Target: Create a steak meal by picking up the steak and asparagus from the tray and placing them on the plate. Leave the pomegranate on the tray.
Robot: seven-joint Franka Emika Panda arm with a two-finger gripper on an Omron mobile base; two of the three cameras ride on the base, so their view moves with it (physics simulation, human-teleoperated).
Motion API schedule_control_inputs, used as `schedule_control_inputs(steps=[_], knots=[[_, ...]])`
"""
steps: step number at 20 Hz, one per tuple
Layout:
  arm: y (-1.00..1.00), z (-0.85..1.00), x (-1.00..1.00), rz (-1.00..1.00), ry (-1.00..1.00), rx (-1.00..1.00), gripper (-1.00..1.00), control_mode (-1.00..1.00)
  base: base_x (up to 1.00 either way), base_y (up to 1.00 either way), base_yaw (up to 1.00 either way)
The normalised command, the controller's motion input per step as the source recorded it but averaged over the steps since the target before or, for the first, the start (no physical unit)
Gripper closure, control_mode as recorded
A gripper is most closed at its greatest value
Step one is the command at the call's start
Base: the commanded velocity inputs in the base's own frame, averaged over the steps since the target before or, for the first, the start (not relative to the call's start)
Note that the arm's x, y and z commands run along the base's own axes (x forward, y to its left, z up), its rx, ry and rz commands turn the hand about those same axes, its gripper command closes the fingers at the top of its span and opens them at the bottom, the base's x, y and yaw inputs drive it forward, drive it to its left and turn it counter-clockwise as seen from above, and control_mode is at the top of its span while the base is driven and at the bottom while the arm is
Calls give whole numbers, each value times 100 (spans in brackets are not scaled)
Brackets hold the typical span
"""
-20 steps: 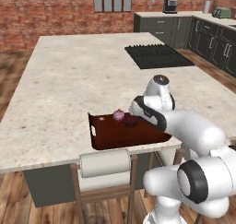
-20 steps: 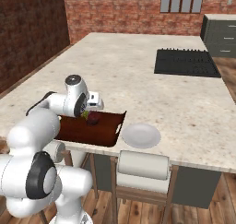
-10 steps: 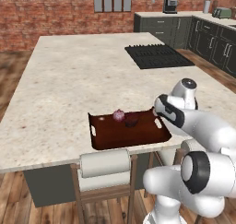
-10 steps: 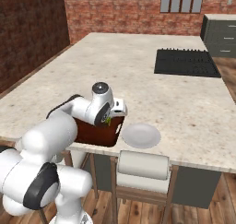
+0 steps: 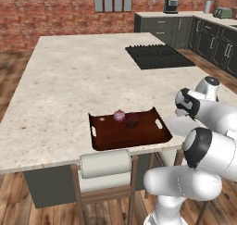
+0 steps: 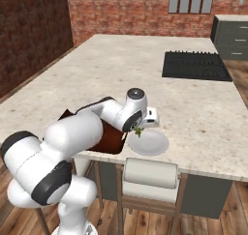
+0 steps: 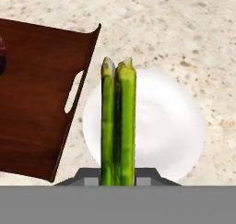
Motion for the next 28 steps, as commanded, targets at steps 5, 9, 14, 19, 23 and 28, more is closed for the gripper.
schedule_control_inputs(steps=[5,9,14,19,23,28], knots=[[-52,-15,1,0,9,0,100,-100,0,0,0],[-29,-27,4,0,9,0,100,-100,0,0,0],[-5,-37,8,0,8,0,100,-100,0,0,0],[-9,-31,14,0,9,0,100,-100,0,0,0],[-19,-22,10,0,6,0,100,-100,0,0,0],[-13,-31,8,0,2,0,100,-100,0,0,0]])
